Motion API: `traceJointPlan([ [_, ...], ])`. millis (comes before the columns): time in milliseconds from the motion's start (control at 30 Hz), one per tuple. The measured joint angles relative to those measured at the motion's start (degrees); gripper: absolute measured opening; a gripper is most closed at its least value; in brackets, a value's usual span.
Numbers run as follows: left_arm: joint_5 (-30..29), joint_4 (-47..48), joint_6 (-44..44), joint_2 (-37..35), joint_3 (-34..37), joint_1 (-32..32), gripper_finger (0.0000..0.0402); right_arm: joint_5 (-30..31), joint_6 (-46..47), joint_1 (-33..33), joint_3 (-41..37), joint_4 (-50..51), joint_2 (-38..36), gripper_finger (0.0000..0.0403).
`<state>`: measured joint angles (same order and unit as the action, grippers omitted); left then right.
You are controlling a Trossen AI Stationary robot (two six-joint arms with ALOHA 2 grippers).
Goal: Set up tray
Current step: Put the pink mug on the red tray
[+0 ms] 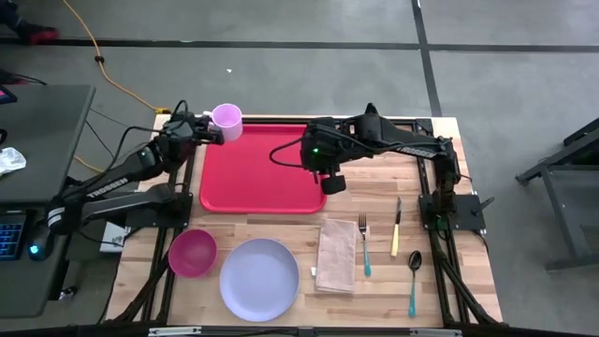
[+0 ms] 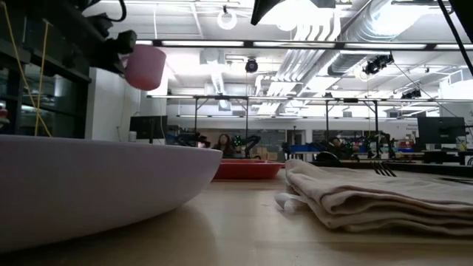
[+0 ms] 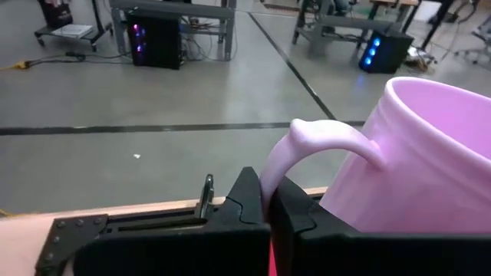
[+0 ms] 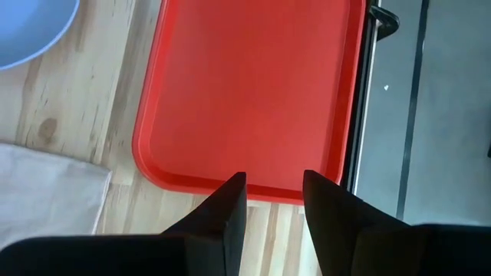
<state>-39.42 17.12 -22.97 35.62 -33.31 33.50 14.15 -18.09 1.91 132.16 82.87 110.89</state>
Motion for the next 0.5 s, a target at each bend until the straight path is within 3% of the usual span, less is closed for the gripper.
traceJointPlan([
  [500, 0.6, -11.6, -4.7, 0.0, 10.7, 5.2, 0.0022, 0.0, 0.1, 0.0, 0.0, -0.9, 0.0, 0.0108],
])
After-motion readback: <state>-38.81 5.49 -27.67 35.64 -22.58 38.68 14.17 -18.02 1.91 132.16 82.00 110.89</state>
